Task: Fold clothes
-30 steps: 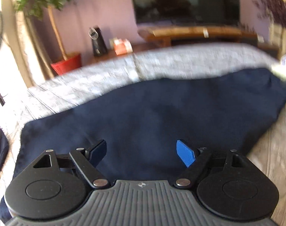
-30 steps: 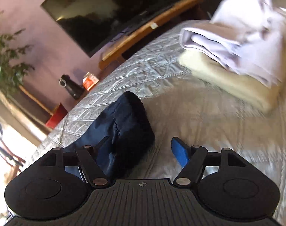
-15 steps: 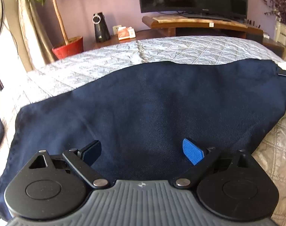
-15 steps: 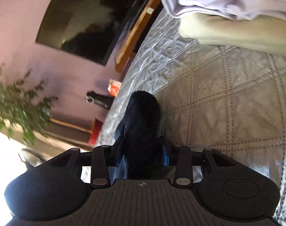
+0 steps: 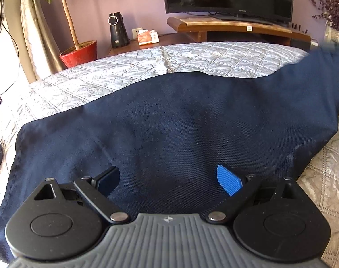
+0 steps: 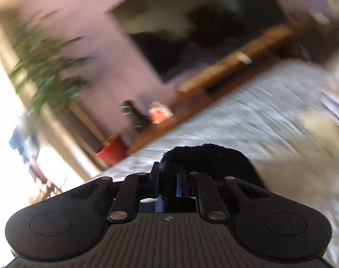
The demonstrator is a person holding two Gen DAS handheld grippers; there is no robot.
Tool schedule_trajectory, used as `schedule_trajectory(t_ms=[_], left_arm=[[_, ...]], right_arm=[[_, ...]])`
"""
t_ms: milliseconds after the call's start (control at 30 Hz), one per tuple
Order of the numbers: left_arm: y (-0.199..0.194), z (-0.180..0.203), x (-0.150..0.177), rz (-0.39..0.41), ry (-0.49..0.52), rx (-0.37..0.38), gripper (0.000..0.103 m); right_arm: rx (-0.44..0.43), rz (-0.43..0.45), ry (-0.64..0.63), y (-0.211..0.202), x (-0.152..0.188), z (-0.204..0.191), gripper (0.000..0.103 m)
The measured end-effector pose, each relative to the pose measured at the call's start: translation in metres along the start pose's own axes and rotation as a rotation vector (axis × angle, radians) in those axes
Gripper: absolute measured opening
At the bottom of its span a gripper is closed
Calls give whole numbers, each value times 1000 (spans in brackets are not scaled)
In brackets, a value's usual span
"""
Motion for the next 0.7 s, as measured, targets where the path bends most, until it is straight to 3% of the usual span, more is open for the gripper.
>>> schedule_trajectory(t_ms=[100,167,233,333,367,433,533,633,700], left_arm=[[-2,-11,-1,7,-33,-17,84],[0,-19,1,-8,-50,-24,85],[2,-23,4,-25,-60,-20,84],[0,-25,5,-26,-58,-14,84],[-1,-24,4,-26,-60,-7,84],[0,-18,3,-23,-55,9,84],[-2,-8,2,0,-24,30,84],[-3,-2,2,19,14,29,84],[0,1,4,8,25,26,84]], right_arm=[[-46,-72,-179,13,18,-54,16],[-19,-99,-213,19,30,-59,16],[20,-70,-133,17,25,-37,16],[108,-59,-121,13,15,3,18],[120,-113,-121,18,18,17,20],[226,-174,-210,24,20,42,23],[258,-243,-280,27,29,60,26],[269,-238,-364,20,31,57,39],[292,-197,-319,13,28,68,74]])
Point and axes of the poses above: each gripper's, at about its wrist camera, not at the fingertips, and y roughly the way its jaws point, z to its right, x to its underside, the point moved 10 cm from there along y, roughly the way its jaws point, and after that the axes turned 2 degrees about -z, right-handed, at the moved point
